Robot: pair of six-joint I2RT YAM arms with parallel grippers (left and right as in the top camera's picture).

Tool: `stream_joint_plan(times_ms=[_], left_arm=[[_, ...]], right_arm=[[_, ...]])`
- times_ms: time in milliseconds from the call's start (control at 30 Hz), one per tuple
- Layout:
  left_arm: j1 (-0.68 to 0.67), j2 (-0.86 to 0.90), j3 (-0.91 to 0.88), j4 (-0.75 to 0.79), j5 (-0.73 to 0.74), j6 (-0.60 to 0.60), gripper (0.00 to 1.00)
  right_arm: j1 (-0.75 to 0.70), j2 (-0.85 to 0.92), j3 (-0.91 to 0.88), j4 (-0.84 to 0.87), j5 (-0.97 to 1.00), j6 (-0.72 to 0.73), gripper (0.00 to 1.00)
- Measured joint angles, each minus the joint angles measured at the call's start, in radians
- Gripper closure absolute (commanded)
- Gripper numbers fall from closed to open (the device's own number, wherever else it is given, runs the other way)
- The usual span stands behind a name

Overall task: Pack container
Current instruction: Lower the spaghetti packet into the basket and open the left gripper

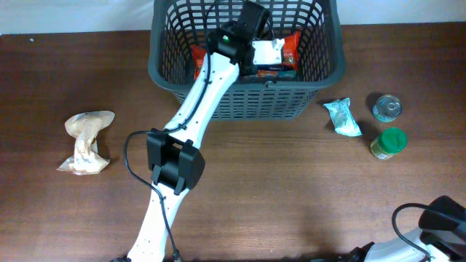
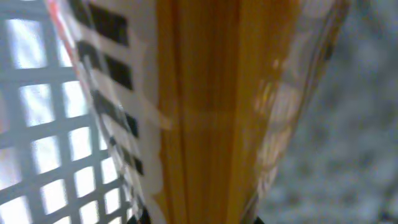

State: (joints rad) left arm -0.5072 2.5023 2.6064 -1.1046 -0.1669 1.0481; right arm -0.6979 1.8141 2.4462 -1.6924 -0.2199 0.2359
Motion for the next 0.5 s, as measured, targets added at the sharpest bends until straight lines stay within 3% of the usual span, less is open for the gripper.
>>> stream_joint_plan(times_ms=[400, 433, 500], left_arm=[[-0.046, 0.000, -0.023, -0.061, -0.029, -0.085, 0.98], [-0.045, 0.000, -0.023, -0.065, -0.030, -0.090, 0.71], [-0.045, 0.000, -0.023, -0.068, -0.033, -0.093, 0.30]], right_arm=[[0.000, 0.000, 0.000, 0.000, -0.001, 0.000, 0.01], [0.000, 0.000, 0.000, 0.000, -0.003, 0.000, 0.01], [0.000, 0.000, 0.000, 0.000, -0.004, 0.000, 0.01]])
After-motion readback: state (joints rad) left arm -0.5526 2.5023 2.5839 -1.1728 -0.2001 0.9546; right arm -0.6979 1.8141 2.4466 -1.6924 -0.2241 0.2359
